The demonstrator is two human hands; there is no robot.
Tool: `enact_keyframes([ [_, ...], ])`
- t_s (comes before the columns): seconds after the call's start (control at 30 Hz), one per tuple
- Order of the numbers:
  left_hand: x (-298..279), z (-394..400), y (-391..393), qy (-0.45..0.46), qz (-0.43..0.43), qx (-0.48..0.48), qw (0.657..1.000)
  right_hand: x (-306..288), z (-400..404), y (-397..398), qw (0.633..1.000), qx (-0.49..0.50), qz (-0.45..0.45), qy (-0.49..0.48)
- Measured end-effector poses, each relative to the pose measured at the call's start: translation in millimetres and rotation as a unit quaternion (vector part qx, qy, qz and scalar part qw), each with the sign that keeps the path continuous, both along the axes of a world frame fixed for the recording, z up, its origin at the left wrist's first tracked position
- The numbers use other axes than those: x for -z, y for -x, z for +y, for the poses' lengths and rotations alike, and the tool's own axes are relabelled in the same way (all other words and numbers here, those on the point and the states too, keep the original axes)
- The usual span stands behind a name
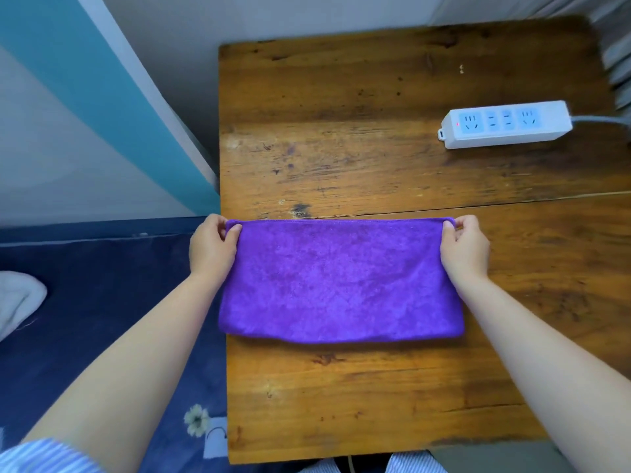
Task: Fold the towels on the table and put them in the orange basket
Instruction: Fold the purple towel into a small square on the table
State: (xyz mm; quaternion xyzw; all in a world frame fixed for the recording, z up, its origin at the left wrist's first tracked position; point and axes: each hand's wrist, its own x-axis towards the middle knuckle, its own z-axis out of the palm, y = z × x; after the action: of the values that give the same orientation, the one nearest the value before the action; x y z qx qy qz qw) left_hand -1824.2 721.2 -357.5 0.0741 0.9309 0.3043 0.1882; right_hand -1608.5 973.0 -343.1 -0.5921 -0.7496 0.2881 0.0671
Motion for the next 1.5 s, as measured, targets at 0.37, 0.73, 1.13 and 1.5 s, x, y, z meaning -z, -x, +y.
enact_keyframes([
  [0.37, -22, 1, -89, 0.082, 0.180, 0.255, 0.946, -22, -84, 7, 0.935, -0.269, -0.056, -0.223],
  [0.73, 13, -39, -103, 0.182, 0.091, 0.290, 0.935, 12, -118, -24, 0.887, -0.404, -0.183, -0.128],
  [1.13, 10, -44, -98, 0.211, 0.089, 0.309, 0.923, 13, -78, -78, 0.945, -0.265, -0.187, -0.047],
  [1.5, -6, -15, -101, 0.179, 0.122, 0.441, 0.871, 12, -50, -21, 0.894, -0.407, -0.163, -0.096],
])
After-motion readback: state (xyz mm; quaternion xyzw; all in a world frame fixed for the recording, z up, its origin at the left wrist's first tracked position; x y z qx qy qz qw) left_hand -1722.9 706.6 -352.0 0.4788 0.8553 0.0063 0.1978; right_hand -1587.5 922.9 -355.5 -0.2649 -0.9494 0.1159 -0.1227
